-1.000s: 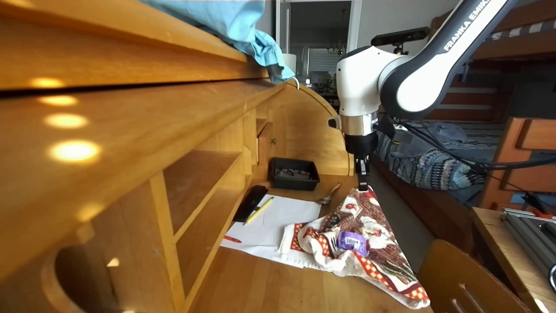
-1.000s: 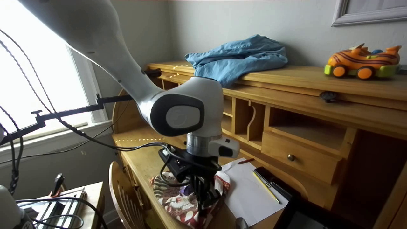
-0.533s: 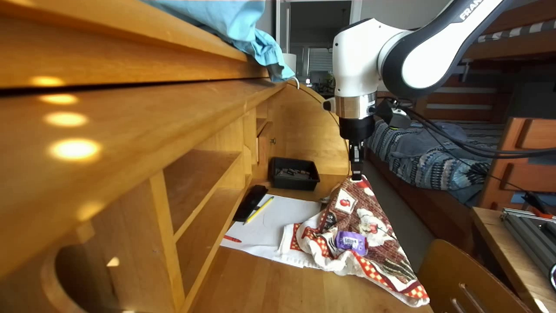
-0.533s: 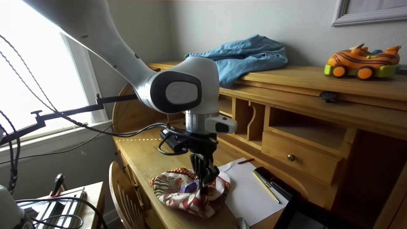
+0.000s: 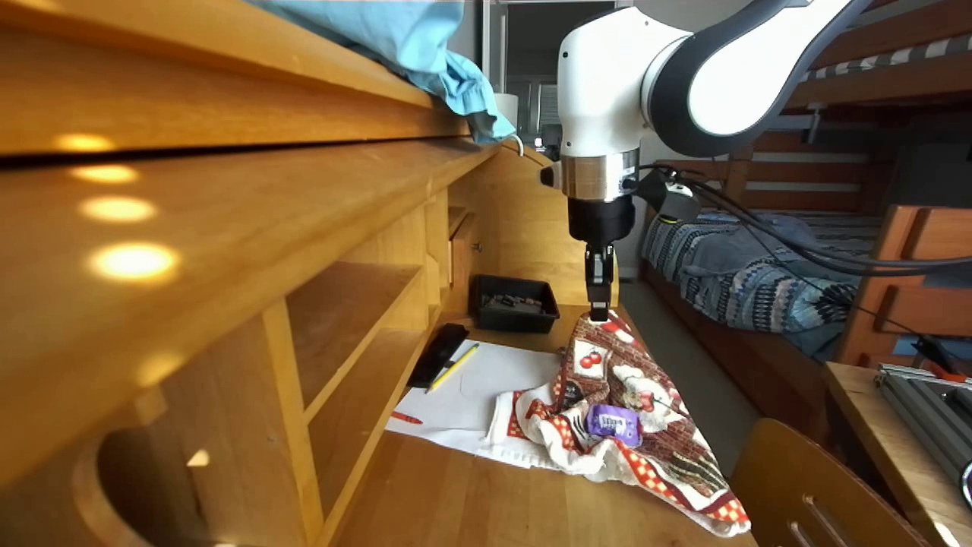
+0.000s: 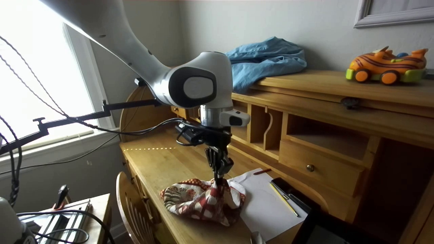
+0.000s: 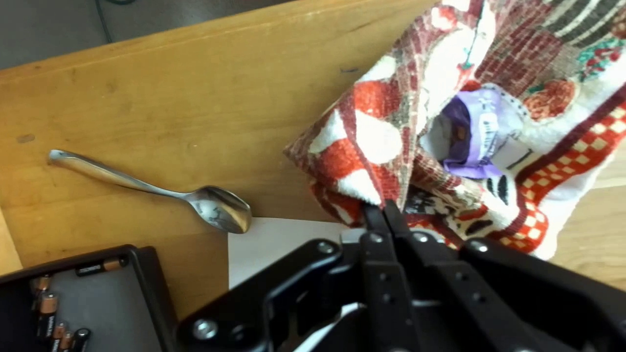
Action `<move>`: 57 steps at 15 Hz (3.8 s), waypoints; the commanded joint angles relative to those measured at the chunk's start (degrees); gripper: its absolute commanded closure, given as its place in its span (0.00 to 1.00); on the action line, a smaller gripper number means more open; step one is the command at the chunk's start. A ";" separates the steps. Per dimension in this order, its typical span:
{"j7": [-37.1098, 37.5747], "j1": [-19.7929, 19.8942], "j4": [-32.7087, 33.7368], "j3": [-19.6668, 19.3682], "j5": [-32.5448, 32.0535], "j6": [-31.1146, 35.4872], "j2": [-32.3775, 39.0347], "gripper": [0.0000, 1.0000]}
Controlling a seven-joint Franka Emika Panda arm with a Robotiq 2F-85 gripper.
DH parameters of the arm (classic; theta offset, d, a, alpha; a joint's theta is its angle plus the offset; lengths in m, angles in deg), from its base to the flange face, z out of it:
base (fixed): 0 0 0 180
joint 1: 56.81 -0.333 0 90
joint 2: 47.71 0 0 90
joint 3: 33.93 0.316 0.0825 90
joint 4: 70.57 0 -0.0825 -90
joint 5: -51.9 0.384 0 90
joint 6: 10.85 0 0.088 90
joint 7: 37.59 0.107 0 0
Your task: Put the purple object on the cloth then move the cloth to the right and cover the purple object
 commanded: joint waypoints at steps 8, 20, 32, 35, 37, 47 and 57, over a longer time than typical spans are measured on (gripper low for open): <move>-3.26 -0.58 6.05 2.83 11.63 1.35 6.58 0.99; -4.13 -2.51 11.66 5.25 12.86 3.97 12.59 0.99; -4.29 -4.07 14.96 6.17 12.21 5.96 17.53 0.99; -4.16 -4.70 15.46 6.11 11.71 6.09 18.53 0.99; -3.91 -5.15 15.85 6.01 11.43 6.11 19.08 0.99; -2.96 -6.97 15.49 5.30 9.67 6.22 20.08 0.97; -2.07 -8.73 14.25 5.93 10.31 2.97 16.01 0.19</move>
